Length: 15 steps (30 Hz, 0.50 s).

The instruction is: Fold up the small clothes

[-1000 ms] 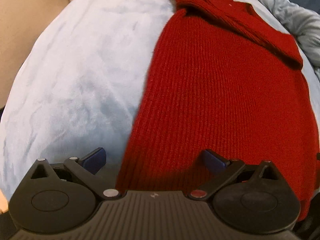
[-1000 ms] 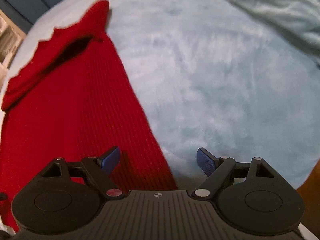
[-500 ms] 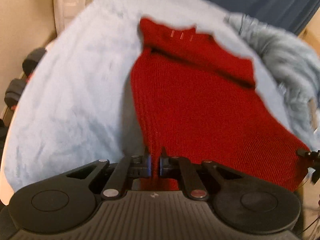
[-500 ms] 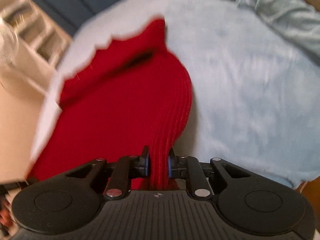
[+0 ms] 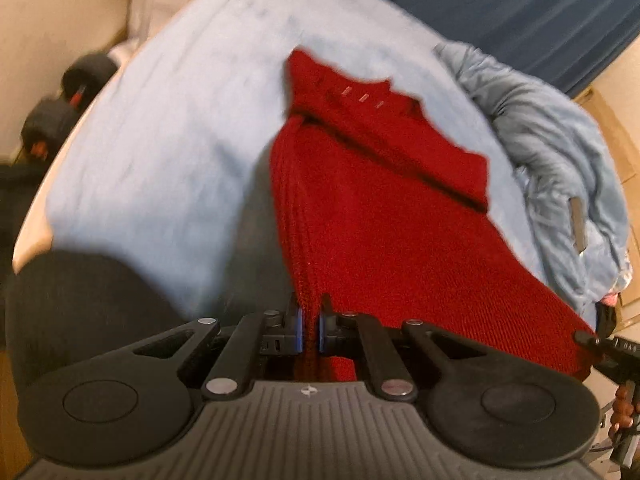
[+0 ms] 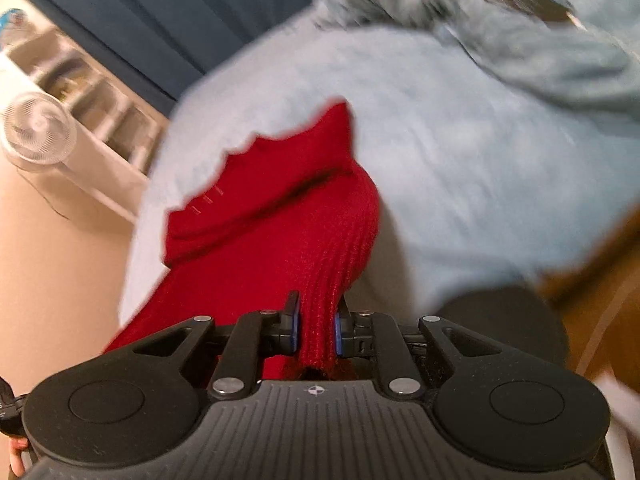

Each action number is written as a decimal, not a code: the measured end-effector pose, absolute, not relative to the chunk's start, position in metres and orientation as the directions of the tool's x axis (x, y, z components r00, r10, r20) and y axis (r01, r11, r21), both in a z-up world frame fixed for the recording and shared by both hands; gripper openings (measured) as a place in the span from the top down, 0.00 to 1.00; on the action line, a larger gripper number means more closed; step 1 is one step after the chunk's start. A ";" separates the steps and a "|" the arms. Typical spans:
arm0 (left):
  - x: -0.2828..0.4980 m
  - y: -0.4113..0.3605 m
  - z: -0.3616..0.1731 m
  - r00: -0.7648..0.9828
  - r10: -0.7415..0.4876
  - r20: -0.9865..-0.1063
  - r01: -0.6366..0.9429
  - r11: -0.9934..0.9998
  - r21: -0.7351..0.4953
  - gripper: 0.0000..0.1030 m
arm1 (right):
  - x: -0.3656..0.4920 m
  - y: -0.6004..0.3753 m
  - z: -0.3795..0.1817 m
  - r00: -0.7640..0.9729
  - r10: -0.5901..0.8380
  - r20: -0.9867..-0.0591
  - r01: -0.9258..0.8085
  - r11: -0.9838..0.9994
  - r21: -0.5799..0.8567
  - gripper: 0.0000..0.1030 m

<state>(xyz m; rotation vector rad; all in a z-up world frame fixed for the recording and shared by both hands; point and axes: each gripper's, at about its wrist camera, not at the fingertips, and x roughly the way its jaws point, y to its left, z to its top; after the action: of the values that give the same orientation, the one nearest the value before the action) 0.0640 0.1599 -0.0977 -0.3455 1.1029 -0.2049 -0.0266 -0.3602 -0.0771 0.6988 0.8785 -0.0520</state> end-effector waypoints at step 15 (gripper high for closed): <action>0.284 0.138 -0.054 0.528 -0.314 -0.789 -0.008 0.927 -0.374 0.93 | 0.147 -0.399 -0.032 0.610 0.263 -0.748 0.326 0.777 0.539 0.90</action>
<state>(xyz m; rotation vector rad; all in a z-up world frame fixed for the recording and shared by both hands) 0.2844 0.1384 -0.0543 -0.3536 1.0033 -0.1874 0.1466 -0.3987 -0.0321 0.7067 0.9352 -0.0401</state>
